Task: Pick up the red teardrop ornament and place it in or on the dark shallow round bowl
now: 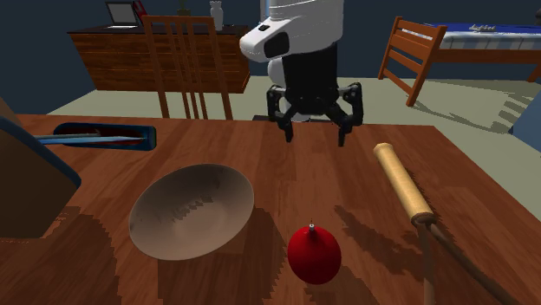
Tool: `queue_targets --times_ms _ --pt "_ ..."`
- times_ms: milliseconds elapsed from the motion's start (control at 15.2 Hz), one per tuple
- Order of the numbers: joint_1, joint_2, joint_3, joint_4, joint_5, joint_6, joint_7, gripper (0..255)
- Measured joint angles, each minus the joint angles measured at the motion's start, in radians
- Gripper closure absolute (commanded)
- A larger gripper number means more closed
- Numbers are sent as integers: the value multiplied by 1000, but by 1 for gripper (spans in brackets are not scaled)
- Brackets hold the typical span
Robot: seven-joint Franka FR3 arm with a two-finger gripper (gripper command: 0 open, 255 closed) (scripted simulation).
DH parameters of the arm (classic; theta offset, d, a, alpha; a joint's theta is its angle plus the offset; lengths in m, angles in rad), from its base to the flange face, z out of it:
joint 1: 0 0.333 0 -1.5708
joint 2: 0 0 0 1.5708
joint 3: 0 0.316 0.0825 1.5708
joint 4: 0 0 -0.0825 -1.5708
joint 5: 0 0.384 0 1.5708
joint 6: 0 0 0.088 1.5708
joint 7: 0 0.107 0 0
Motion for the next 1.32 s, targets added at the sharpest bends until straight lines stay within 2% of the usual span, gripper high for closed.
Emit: queue_targets --times_ms 132,462,924,1056,1320 --pt "-3 69 -4 62 16 10 0 0" --pt "-18 267 -14 299 54 -19 2 0" --pt "-42 573 -13 709 103 -107 33 0" --pt "-42 600 -11 733 106 -103 36 0" --pt "-34 604 -9 693 109 -57 33 0"
